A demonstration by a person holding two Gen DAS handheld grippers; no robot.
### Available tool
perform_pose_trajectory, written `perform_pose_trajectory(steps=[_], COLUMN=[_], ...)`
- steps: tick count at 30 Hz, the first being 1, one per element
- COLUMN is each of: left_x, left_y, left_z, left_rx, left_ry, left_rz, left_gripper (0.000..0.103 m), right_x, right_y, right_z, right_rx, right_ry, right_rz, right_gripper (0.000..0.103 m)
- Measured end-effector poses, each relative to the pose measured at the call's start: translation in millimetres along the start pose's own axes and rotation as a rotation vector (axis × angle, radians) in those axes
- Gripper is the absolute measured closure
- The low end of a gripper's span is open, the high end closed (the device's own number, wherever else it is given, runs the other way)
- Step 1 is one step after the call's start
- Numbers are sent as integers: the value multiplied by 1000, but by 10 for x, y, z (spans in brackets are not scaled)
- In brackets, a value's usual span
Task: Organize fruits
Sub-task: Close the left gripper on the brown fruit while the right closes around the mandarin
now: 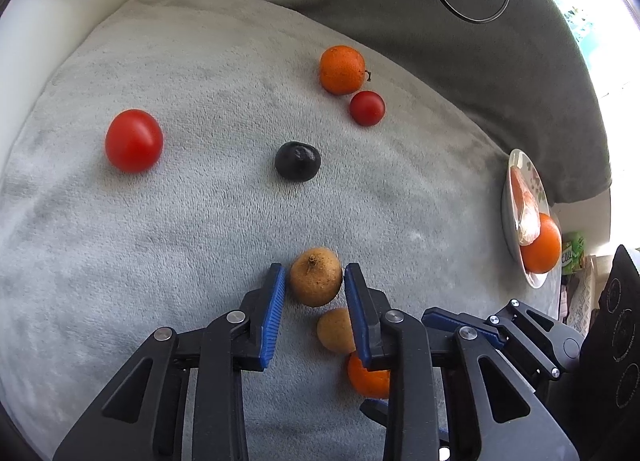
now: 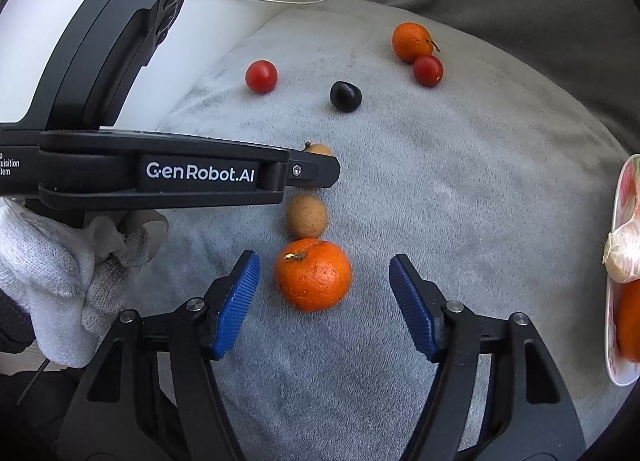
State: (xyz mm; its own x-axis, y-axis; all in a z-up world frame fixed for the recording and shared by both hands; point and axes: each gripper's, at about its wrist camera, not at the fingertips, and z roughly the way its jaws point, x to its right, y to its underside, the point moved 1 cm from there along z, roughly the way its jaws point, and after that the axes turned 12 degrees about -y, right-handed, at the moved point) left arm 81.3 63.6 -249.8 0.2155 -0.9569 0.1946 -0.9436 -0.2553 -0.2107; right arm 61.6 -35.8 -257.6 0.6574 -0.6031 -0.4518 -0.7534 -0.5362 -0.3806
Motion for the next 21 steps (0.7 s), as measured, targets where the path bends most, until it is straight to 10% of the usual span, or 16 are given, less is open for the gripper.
perform_pose_trajectory(steps=[21], left_x=[5], left_y=[20], left_z=[8], left_rx=[19], left_ry=[2], left_rz=[3], left_gripper=[78], right_x=[-47], right_y=[-25], right_z=[66], right_rx=[-8], right_ry=[-6], right_rz=[-13], right_gripper=[60])
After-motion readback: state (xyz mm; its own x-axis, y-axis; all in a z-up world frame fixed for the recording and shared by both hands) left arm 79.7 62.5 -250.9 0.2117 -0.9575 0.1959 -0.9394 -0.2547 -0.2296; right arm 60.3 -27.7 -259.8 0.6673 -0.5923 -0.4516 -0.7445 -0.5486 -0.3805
